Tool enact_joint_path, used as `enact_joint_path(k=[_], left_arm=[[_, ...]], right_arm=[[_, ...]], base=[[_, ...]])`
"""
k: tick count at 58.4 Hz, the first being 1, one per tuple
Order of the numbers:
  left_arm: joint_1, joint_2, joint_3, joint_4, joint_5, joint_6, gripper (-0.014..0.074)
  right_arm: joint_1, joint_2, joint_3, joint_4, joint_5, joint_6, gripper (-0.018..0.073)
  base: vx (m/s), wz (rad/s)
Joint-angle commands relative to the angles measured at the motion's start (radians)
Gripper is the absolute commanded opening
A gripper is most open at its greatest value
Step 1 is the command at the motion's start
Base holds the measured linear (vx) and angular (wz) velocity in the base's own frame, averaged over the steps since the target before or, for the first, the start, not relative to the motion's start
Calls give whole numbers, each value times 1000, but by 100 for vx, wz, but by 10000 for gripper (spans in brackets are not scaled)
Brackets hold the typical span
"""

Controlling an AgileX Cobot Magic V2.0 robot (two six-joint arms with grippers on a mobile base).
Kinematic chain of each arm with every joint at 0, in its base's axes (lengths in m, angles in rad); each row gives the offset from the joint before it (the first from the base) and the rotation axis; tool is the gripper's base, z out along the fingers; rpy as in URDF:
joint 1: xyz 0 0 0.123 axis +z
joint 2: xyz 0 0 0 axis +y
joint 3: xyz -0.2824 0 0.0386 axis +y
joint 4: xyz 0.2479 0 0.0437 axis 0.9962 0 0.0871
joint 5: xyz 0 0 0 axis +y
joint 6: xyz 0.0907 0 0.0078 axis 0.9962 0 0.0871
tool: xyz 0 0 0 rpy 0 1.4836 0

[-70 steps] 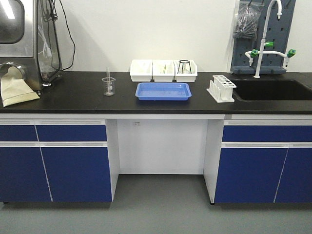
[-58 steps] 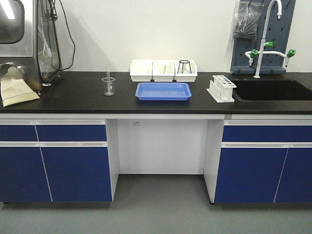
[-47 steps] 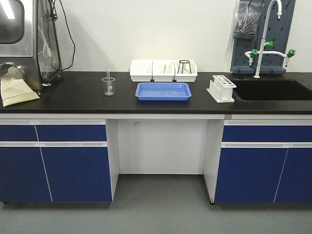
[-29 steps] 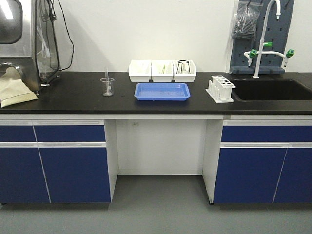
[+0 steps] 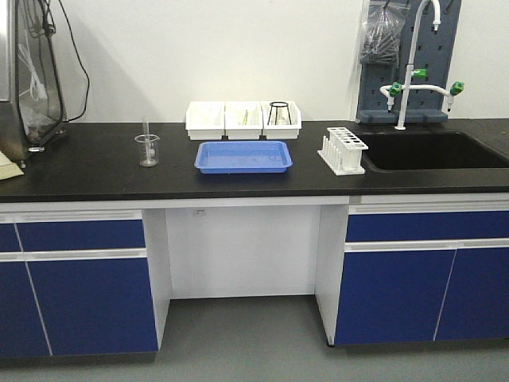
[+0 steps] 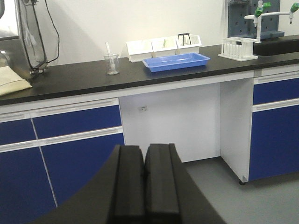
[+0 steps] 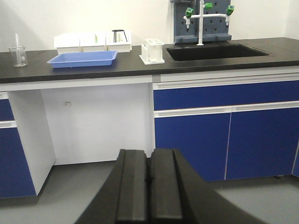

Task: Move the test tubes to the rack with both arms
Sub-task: 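Drive the base up to the bench facing the beaker and tray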

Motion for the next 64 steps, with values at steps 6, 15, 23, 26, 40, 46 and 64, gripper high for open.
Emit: enact_joint_path(k=[6, 15, 23, 26, 40, 46, 64], left_arm=[[-8, -19, 25, -3, -80, -7, -15], [-8, -19, 25, -3, -80, -7, -15], [-8, -19, 25, -3, -80, -7, -15], [-8, -19, 25, -3, -80, -7, -15], [-8, -19, 25, -3, -80, -7, -15], [-8, -19, 25, -3, -80, -7, -15], [-8, -19, 25, -3, -80, -7, -15]], right_arm=[[1, -7, 10, -2, -85, -2, -7], [1, -7, 10, -2, -85, -2, -7], [1, -7, 10, -2, -85, -2, -7], [1, -7, 10, -2, -85, -2, -7], [1, -7, 10, -2, -85, -2, -7], [1, -7, 10, -2, -85, -2, -7], [1, -7, 10, -2, -85, -2, -7]], base=[[25, -2], [30, -1], [35, -5], [38, -6], [42, -3], [47, 6], [50, 13]])
